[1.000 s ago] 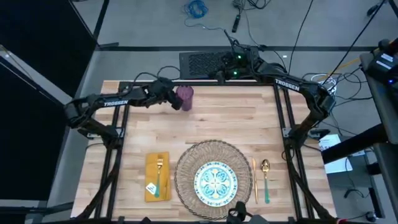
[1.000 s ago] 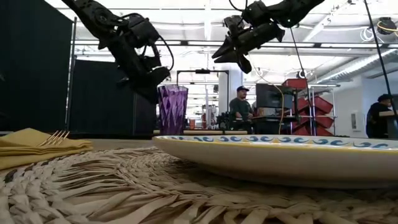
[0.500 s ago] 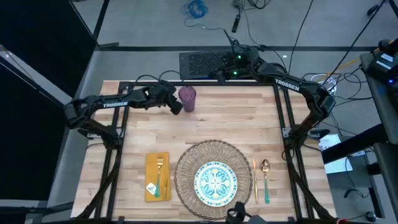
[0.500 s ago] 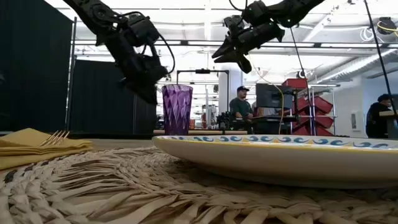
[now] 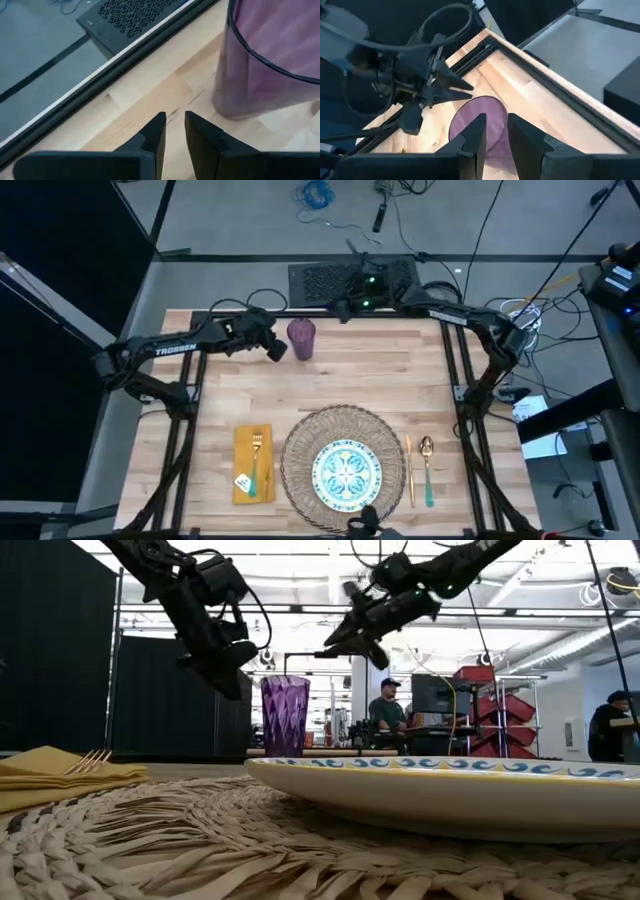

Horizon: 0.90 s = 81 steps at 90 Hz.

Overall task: Set table place
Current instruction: Move the violet cup to the top of the brown placemat

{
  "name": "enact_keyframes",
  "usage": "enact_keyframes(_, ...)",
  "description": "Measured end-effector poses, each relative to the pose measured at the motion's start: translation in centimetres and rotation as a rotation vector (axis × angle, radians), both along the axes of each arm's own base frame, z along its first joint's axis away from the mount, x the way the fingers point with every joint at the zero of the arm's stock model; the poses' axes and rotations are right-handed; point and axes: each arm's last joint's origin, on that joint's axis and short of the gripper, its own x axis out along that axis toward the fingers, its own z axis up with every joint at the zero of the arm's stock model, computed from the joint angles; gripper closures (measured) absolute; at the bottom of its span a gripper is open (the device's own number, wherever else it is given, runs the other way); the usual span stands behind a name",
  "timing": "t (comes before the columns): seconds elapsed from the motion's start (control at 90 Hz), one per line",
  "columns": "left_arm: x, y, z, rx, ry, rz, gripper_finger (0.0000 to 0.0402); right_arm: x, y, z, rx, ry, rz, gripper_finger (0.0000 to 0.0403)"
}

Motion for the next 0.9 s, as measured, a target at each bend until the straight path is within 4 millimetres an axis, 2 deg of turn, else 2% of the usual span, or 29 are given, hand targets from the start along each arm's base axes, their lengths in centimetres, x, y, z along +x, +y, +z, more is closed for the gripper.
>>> enact_keyframes(0.211, -0.9, -0.5, 1.3, 0.011, -0.034, -0.006, 0.0344, 2.4, -0.5, -2.2, 0.026, -0.034, 0.002, 0.0281)
enact_keyframes(0.467, -1.3, -0.9, 1.8, 0.000, -0.045, -0.016, 0.0344, 4.0, -1.2, -3.2, 0.067, 0.035, 0.006, 0.0223)
enact_keyframes(0.622, -1.3, -1.0, 1.8, -0.013, -0.046, -0.026, 0.0344, 4.0, -1.2, -3.3, 0.029, 0.098, -0.003, 0.0211)
enact_keyframes(0.9, -1.3, -1.0, 1.7, -0.018, -0.044, -0.029, 0.0344, 4.4, -0.2, -3.7, 0.006, 0.158, 0.018, 0.0212)
